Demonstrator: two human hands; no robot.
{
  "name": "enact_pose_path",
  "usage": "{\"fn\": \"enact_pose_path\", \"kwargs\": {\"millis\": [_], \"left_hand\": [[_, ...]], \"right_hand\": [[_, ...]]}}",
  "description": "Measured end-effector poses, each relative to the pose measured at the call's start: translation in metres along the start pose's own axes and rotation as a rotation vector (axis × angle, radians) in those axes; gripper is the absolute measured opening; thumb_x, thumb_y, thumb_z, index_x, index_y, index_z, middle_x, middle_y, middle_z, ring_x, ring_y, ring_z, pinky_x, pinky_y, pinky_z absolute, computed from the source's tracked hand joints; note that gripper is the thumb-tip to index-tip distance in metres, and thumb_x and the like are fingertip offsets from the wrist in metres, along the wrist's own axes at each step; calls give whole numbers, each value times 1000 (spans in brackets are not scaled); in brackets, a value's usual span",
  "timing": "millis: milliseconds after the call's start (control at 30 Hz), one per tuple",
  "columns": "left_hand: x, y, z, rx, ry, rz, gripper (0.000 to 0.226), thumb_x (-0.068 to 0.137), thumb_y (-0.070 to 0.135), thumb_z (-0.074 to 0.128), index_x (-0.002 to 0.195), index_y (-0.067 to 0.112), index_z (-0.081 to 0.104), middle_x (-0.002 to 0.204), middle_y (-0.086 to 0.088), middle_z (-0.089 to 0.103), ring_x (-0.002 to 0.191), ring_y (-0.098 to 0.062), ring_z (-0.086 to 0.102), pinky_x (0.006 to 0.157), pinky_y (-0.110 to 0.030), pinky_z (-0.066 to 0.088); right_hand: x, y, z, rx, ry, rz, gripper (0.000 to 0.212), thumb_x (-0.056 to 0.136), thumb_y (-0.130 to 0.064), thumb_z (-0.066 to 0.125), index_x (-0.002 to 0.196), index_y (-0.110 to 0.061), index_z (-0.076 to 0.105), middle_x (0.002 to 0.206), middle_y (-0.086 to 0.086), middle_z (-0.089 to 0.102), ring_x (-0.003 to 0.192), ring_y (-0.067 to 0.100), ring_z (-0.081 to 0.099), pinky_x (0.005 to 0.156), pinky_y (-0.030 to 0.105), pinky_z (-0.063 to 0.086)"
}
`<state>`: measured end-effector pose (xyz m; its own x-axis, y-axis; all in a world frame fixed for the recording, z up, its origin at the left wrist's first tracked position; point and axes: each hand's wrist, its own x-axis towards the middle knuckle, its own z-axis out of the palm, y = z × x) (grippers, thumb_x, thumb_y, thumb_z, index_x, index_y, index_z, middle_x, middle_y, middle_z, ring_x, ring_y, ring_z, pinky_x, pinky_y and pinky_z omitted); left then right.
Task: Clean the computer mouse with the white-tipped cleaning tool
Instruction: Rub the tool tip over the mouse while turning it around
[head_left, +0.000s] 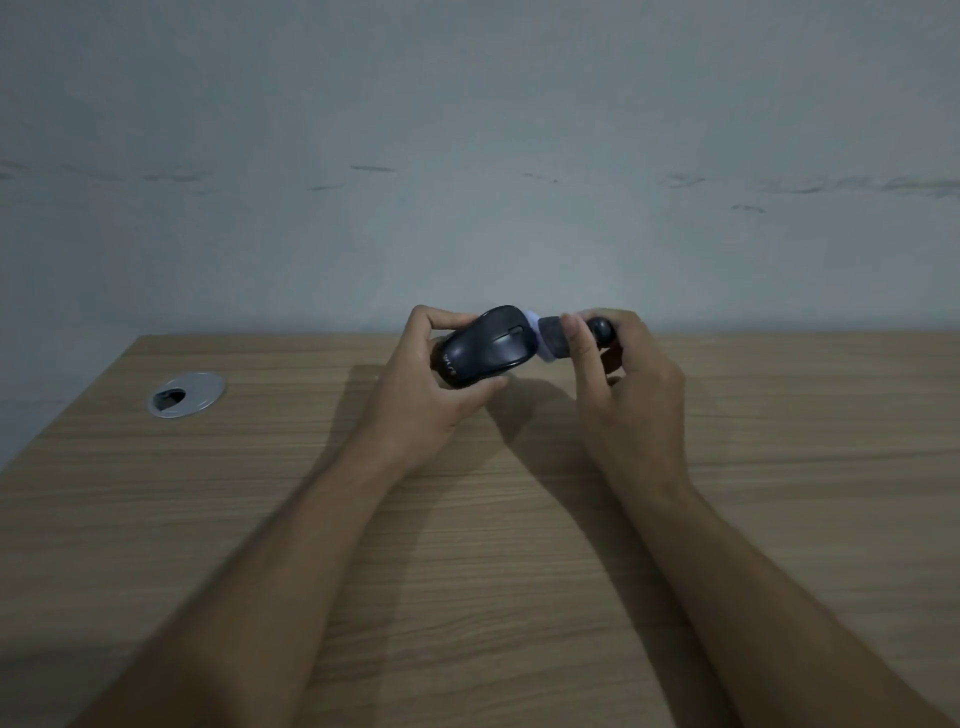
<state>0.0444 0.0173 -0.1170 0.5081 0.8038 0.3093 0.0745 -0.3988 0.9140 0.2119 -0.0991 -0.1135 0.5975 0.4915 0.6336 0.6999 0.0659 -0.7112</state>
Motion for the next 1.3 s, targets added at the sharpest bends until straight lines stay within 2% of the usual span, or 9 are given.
{"fn": "enact_pose_path", "kwargs": {"millis": [100,233,367,500,600,733,900,1067,1300], "left_hand": [[2,0,-1,-69,37,-27,59,86,8,92,132,16,56,103,0,79,79,0,73,71,-18,56],[2,2,-1,-62,28,-21,57,85,8,93,128,19,56,107,-3,80,85,-3,76,77,-20,60],[1,1,-2,-27,22,-17,56,85,8,92,126,19,56,101,-2,78,72,0,70,65,-17,54],[-2,2,-1,108,-38,63,53,86,6,89,127,25,61,111,13,76,86,8,71,76,-11,50],[-4,6,0,247,-25,125,55,81,-10,77,126,18,63,101,14,71,90,6,68,71,-7,46],[-2,4,-1,299,8,171,56,84,-7,81,123,29,63,121,0,73,109,-16,70,89,-34,61],[-2,3,0,405,67,261,61,83,-2,81,120,40,57,109,33,64,113,-19,65,96,-58,54],[-1,5,2,406,63,323,63,83,4,86,122,43,55,115,44,59,118,-18,66,100,-59,53],[-2,0,1,339,32,234,64,85,2,83,123,44,54,119,17,71,115,-18,68,99,-48,56]], "right_hand": [[-5,-13,0,7,-20,-104,22,111,-34,63,111,-15,73,94,-5,72,80,3,65,70,11,45],[-11,-20,5,-11,-79,-226,24,109,-34,66,107,-11,73,91,-3,72,74,2,63,69,5,40],[-7,-15,4,-50,-4,-174,22,108,-36,68,113,-16,76,101,-4,73,81,6,64,75,13,47],[-3,-7,-2,-35,27,-130,20,107,-34,70,117,-18,78,107,-5,76,87,8,68,79,25,56],[-7,-16,2,21,-43,-194,25,108,-36,67,117,-15,77,107,-3,74,88,8,70,76,21,55],[-15,-26,9,34,-140,-292,23,108,-32,66,112,-11,75,101,-2,74,83,4,66,75,9,45],[-7,-16,2,18,7,-116,20,110,-32,65,113,-14,74,94,-5,71,76,5,62,70,12,44],[-2,-1,-2,44,32,43,22,111,-39,62,110,-20,74,91,-8,71,74,7,62,68,20,45],[-7,-12,0,87,-80,-66,20,111,-34,63,114,-17,74,95,-8,73,78,8,66,69,16,48]]}}
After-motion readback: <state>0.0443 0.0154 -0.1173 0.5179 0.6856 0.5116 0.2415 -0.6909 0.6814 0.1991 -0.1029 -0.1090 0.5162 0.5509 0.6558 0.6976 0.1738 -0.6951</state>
